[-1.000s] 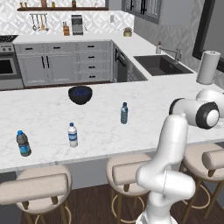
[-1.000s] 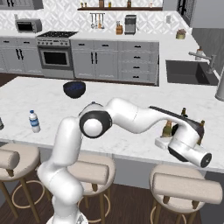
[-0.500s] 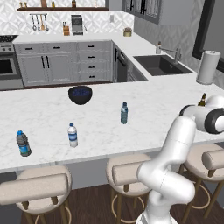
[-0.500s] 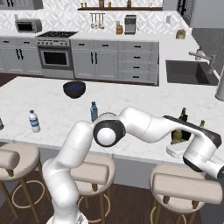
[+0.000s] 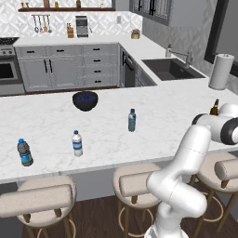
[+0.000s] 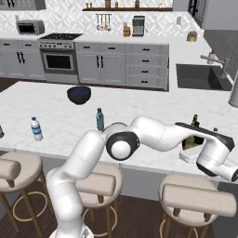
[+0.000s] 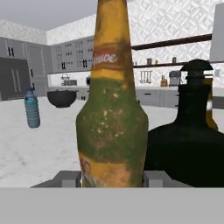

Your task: Move the plastic bottles in the middle to the plastics group, and the glass bottles in the middle to the glass group.

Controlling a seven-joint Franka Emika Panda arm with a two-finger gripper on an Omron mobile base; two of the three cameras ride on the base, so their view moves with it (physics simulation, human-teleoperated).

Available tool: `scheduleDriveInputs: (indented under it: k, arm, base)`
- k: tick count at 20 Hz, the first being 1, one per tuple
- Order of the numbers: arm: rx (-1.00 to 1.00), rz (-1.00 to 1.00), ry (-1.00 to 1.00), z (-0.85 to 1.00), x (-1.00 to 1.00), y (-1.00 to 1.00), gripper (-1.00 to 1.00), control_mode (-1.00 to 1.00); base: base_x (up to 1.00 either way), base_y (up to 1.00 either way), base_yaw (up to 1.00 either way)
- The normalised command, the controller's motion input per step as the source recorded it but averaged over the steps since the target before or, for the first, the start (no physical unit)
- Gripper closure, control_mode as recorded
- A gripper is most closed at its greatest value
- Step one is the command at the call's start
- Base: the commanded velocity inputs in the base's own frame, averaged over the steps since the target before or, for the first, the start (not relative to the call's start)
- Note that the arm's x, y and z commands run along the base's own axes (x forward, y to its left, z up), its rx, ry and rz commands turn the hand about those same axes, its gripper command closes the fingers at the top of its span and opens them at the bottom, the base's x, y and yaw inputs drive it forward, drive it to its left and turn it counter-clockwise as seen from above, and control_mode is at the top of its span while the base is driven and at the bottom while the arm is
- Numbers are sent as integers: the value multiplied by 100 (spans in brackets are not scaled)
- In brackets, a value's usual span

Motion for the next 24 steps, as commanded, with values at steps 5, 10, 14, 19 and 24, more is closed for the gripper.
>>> scheduleDriveInputs:
  k: [5, 10, 14, 19, 24]
  arm:
    - [0, -3, -3, -47, 3, -9, 100, -100]
    - [0, -3, -7, -42, 9, -18, 100, -100]
    - [0, -2, -13, -18, 20, -27, 100, -100]
    - [0, 0, -9, 0, 15, -11, 100, -100]
    - [0, 0, 0, 0, 9, 0, 100, -100]
  base:
    - [0, 0, 0]
    - [0, 0, 0]
    - [0, 0, 0]
    - [0, 0, 0]
    - [0, 0, 0]
